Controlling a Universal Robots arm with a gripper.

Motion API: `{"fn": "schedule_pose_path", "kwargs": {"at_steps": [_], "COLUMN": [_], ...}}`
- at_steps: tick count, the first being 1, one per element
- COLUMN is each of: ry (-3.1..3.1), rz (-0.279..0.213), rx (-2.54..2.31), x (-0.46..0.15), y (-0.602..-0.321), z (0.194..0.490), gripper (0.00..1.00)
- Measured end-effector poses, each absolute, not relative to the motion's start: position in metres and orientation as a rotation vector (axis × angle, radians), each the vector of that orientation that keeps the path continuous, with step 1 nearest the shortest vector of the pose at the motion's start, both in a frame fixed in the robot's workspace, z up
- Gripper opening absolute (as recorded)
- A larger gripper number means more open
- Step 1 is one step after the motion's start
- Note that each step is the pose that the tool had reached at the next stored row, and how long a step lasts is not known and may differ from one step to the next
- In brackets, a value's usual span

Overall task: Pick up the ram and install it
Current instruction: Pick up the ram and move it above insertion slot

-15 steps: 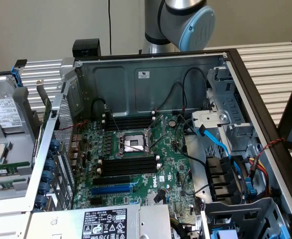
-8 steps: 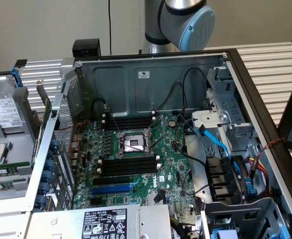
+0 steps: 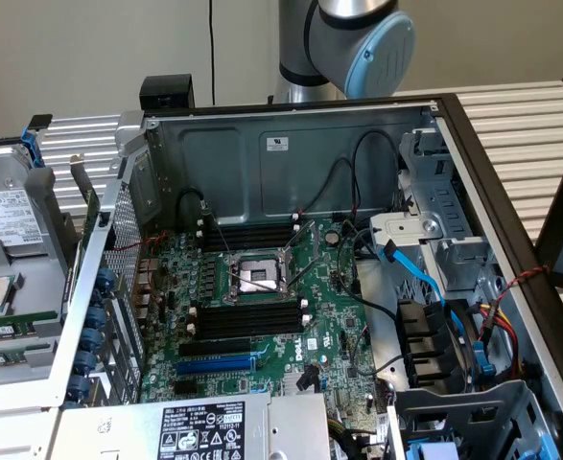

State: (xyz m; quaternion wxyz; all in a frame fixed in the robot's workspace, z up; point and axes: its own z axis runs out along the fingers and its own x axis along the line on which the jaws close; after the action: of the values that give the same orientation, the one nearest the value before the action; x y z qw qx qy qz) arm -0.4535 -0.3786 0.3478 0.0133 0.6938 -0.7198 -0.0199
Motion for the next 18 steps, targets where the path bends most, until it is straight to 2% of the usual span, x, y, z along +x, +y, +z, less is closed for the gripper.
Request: {"fn": "schedule_pose_path", "kwargs": {"at_steps": [5, 9, 18], "ry": [-2.226, -2.244, -2.23], "rz": [-0.056, 0.003, 0.005], "rx": [2.18, 2.198, 2.213], "x": [-0.4537, -0.4538, -0.4539], "y": [-0.3786, -0.3786, -0.3791], "z": [0.3477, 0.3467, 0.3434], "gripper": [0.22, 0.22, 0.22]}}
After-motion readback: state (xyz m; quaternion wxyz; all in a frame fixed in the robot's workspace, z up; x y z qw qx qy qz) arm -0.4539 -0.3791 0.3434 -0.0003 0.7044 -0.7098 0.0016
